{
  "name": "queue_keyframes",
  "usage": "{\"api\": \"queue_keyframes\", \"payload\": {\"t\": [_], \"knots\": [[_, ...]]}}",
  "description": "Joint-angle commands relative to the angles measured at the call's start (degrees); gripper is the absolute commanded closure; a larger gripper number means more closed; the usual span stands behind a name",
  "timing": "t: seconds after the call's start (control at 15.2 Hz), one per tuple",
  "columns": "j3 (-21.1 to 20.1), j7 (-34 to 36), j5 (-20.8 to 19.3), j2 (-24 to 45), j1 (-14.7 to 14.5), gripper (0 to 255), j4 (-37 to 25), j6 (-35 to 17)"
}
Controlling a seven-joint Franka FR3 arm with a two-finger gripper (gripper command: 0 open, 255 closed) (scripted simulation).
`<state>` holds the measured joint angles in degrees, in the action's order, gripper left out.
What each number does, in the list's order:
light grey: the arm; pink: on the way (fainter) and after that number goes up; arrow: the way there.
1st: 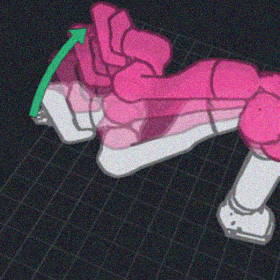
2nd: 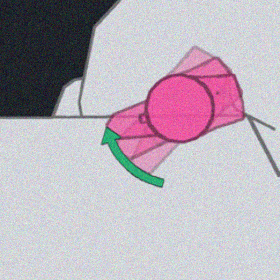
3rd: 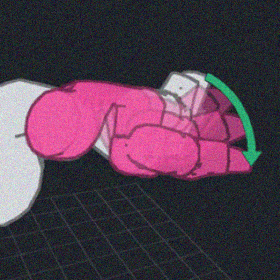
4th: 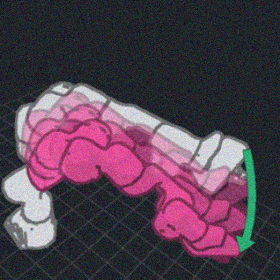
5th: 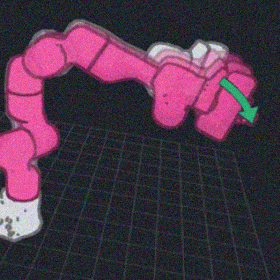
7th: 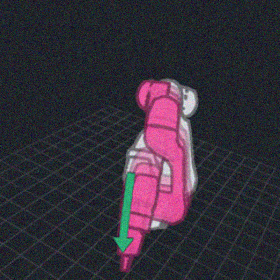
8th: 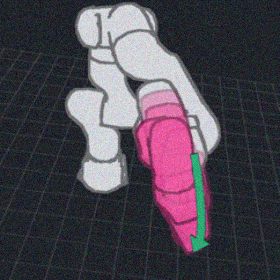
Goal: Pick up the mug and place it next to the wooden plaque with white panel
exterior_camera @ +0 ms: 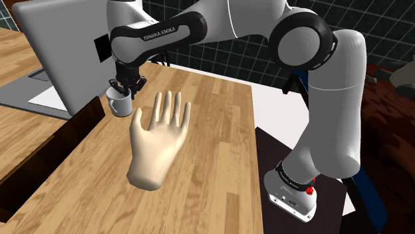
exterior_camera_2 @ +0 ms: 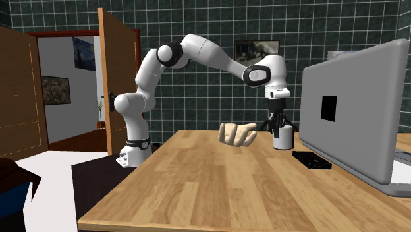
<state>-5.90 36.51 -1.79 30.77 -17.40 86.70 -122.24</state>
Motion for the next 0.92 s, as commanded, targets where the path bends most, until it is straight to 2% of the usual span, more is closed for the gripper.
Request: {"api": "queue_keyframes", "payload": {"t": [0.0, 0.13, 0.2, 0.53, 0.79, 0.86], "knots": [[0.0, 0.0, 0.0, -0.01, 0.0, 255, -0.01, -0.02], [0.0, 0.0, 0.0, -0.01, 0.0, 255, -0.01, -0.02], [0.0, 0.0, 0.0, 0.0, 0.0, 0, -0.02, -0.02], [0.0, 0.0, 0.0, 0.0, 0.0, 0, -0.01, -0.02], [-0.15, -0.19, 0.32, -3.07, 0.19, 0, -2.59, 5.62], [-0.15, -0.19, 0.32, -3.07, 0.19, 0, -2.59, 5.62]]}}
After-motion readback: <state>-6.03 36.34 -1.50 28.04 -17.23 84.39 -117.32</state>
